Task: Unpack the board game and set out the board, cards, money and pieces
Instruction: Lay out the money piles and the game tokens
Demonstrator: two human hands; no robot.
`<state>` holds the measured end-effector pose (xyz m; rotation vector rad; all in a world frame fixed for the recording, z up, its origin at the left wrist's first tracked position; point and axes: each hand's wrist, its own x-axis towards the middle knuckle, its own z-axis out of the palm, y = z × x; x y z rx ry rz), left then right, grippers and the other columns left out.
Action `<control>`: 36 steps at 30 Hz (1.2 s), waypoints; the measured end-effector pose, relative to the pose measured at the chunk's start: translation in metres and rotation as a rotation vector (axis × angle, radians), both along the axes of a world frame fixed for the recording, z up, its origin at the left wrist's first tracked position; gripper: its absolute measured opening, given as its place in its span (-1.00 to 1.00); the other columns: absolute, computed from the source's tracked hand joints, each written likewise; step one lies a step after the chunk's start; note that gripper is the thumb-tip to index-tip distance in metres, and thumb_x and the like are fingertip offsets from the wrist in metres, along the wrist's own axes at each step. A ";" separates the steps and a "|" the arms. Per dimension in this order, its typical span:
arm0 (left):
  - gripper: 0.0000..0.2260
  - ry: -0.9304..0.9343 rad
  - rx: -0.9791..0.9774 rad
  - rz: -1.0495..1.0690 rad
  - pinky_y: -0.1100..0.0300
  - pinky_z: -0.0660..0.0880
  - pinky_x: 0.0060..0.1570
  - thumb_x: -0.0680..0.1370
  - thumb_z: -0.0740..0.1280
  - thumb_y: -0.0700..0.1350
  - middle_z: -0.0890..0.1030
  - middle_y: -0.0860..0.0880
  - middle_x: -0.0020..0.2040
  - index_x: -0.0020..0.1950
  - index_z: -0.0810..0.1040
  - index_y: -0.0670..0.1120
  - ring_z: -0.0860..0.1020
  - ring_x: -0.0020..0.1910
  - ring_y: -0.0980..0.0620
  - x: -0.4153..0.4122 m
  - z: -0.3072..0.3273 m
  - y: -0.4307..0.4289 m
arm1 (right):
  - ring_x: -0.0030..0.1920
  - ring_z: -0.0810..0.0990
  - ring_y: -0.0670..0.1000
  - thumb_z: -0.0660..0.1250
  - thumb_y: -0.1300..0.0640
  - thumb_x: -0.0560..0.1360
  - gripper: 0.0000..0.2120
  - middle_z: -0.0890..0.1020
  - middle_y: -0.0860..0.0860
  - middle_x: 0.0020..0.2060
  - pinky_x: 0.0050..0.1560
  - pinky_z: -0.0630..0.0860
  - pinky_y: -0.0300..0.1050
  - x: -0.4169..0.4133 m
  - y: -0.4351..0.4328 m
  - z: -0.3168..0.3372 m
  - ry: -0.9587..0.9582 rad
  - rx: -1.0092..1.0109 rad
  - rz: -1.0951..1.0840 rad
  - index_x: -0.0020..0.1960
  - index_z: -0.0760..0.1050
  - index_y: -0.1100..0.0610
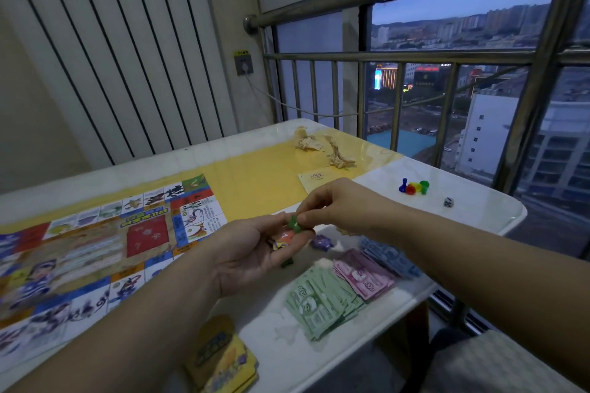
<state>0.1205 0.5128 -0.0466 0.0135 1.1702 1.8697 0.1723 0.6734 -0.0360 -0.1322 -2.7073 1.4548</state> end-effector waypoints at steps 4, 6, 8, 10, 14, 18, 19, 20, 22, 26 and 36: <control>-0.74 -0.050 -0.007 0.074 -0.12 0.55 -0.20 0.56 0.10 -0.35 0.50 -0.36 0.20 0.22 0.42 -0.36 0.53 0.16 -0.21 -0.005 0.004 -0.017 | -0.38 0.52 -0.28 0.40 0.14 0.48 -0.96 0.64 -0.12 -0.30 -0.35 0.42 -0.40 -0.008 -0.002 -0.004 -0.007 -0.065 -0.050 -0.14 0.62 0.05; -0.68 -0.051 -0.012 0.108 -0.12 0.54 -0.24 0.53 0.03 -0.42 0.49 -0.36 0.23 0.24 0.40 -0.37 0.47 0.24 -0.21 -0.008 0.004 -0.026 | -0.23 0.63 -0.10 0.43 0.12 0.45 -0.94 0.67 -0.11 -0.28 -0.12 0.56 -0.18 -0.011 -0.006 -0.008 -0.019 -0.001 -0.026 -0.19 0.61 0.00; -0.64 -0.008 -0.044 0.117 -0.07 0.55 -0.22 0.52 -0.03 -0.47 0.51 -0.35 0.20 0.24 0.40 -0.37 0.51 0.17 -0.26 -0.011 0.004 -0.034 | -0.12 0.65 0.04 0.44 0.12 0.45 -0.95 0.69 -0.08 -0.25 0.00 0.57 -0.04 -0.013 -0.013 -0.011 -0.047 0.079 0.019 -0.18 0.62 -0.01; -0.63 0.046 -0.068 0.121 -0.01 0.55 -0.17 0.53 -0.04 -0.49 0.54 -0.34 0.15 0.23 0.41 -0.35 0.54 0.10 -0.23 -0.013 0.003 -0.041 | -0.24 0.62 -0.10 0.42 0.12 0.47 -0.97 0.68 -0.10 -0.26 -0.15 0.56 -0.17 -0.015 -0.020 -0.014 -0.078 0.105 0.063 -0.13 0.64 0.02; -0.64 0.120 -0.101 0.115 0.05 0.56 -0.11 0.55 -0.02 -0.49 0.59 -0.30 0.10 0.23 0.42 -0.31 0.58 0.06 -0.17 -0.016 0.001 -0.049 | -0.29 0.53 -0.27 0.40 0.11 0.49 -0.88 0.64 -0.13 -0.22 -0.30 0.39 -0.44 -0.017 -0.028 -0.018 -0.077 0.198 0.079 0.00 0.65 0.06; -0.68 0.144 -0.098 0.069 0.10 0.59 -0.12 0.54 0.05 -0.50 0.63 -0.32 0.03 0.20 0.46 -0.30 0.66 -0.08 -0.12 -0.014 -0.004 -0.047 | -0.45 0.46 -0.37 0.35 0.08 0.52 -0.82 0.65 -0.07 -0.10 -0.46 0.31 -0.52 -0.017 -0.031 -0.014 0.038 0.172 0.042 0.08 0.63 0.08; -0.68 0.146 -0.089 0.047 0.13 0.61 -0.16 0.54 0.08 -0.50 0.63 -0.33 0.00 0.19 0.47 -0.29 0.67 -0.14 -0.10 -0.013 -0.005 -0.045 | -0.47 0.45 -0.38 0.35 0.07 0.52 -0.83 0.64 -0.10 -0.12 -0.49 0.30 -0.51 -0.016 -0.032 -0.012 0.052 0.144 0.060 0.06 0.63 0.08; -0.69 0.156 -0.088 0.025 0.17 0.62 -0.21 0.53 0.10 -0.50 0.63 -0.34 -0.03 0.19 0.49 -0.28 0.67 -0.20 -0.07 -0.011 -0.005 -0.042 | -0.45 0.46 -0.39 0.37 0.06 0.51 -0.84 0.63 -0.14 -0.17 -0.48 0.31 -0.50 -0.014 -0.033 -0.011 0.063 0.137 0.090 0.04 0.64 0.07; -0.70 0.195 -0.108 -0.012 0.24 0.62 -0.29 0.54 0.13 -0.48 0.63 -0.31 -0.11 0.15 0.53 -0.26 0.66 -0.29 -0.03 -0.008 -0.005 -0.036 | -0.39 0.48 -0.38 0.40 0.03 0.48 -0.84 0.61 -0.18 -0.24 -0.40 0.33 -0.47 -0.012 -0.034 -0.010 0.071 0.160 0.142 0.01 0.65 0.06; -0.74 0.246 -0.114 -0.025 0.26 0.61 -0.25 0.55 0.14 -0.46 0.63 -0.28 -0.15 0.15 0.52 -0.29 0.65 -0.31 0.01 -0.003 -0.002 -0.020 | -0.51 0.46 -0.28 0.40 0.11 0.48 -0.90 0.58 -0.16 -0.38 -0.45 0.33 -0.43 -0.006 -0.027 -0.002 0.061 0.143 0.116 -0.06 0.65 0.11; -0.62 0.126 -0.081 0.055 -0.01 0.49 -0.01 0.57 -0.02 -0.46 0.54 -0.31 0.16 0.34 0.35 -0.34 0.57 0.05 -0.19 -0.007 0.006 0.021 | -0.17 0.59 -0.09 0.39 0.13 0.48 -0.91 0.68 -0.01 -0.11 -0.17 0.47 -0.26 0.003 0.086 0.006 0.016 0.270 -0.346 -0.04 0.64 0.09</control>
